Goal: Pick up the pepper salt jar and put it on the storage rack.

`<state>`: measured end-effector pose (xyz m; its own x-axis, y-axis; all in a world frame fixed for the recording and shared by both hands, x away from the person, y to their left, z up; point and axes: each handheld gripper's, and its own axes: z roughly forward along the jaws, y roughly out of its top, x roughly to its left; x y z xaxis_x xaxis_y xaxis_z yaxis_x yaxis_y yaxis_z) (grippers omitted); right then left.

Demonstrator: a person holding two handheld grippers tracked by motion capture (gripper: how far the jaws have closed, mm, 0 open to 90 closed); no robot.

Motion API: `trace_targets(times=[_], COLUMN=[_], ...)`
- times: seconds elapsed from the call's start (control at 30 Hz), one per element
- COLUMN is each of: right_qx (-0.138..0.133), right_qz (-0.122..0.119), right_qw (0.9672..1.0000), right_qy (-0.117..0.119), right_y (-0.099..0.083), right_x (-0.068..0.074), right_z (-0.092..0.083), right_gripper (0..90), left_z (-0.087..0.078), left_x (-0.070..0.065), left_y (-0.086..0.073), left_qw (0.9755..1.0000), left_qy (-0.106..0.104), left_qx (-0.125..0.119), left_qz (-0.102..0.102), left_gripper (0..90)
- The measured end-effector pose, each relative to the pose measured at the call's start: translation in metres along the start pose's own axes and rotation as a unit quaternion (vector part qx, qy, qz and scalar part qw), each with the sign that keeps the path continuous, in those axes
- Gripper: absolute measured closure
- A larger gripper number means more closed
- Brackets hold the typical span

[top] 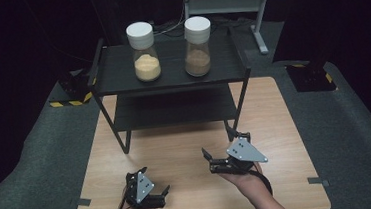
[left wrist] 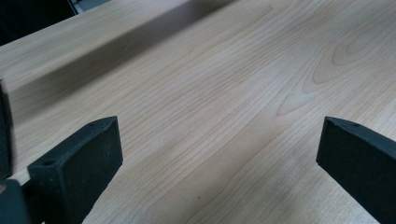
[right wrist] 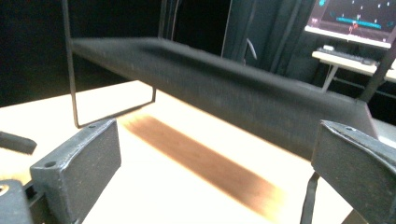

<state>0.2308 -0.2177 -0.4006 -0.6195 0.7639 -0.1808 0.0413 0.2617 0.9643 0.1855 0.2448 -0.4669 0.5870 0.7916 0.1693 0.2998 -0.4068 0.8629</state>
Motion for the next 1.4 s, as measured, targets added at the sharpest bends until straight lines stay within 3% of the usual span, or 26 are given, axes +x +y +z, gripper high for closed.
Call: trace_targets(times=[0.23,0.77,1.2,1.4], right_qx=[0.031,0.078,0.116,0.136], right_qz=[-0.008,-0.020,-0.038,-0.061], right_qw=[0.9995,0.9966,0.9921,0.9882], right_qy=[-0.004,-0.018,-0.026,-0.035], right_y=[-0.026,-0.058,-0.068,-0.065], right_x=[0.006,0.012,0.018,0.024], right_z=[0.001,0.000,-0.002,-0.003], right_gripper=[0.8,1.9,1.9,2.0], left_z=[-0.001,-0.002,-0.002,-0.001], left_x=[-0.002,-0.004,-0.005,-0.007], left_y=[-0.001,-0.003,-0.003,-0.003], left_qw=[1.0000,0.9998,0.9997,0.9996], left_qy=[0.002,0.001,0.003,0.003], left_qx=[-0.004,-0.009,-0.010,-0.009], left_qz=[0.007,0.015,0.023,0.027], left_gripper=[0.6,0.6,0.7,0.7])
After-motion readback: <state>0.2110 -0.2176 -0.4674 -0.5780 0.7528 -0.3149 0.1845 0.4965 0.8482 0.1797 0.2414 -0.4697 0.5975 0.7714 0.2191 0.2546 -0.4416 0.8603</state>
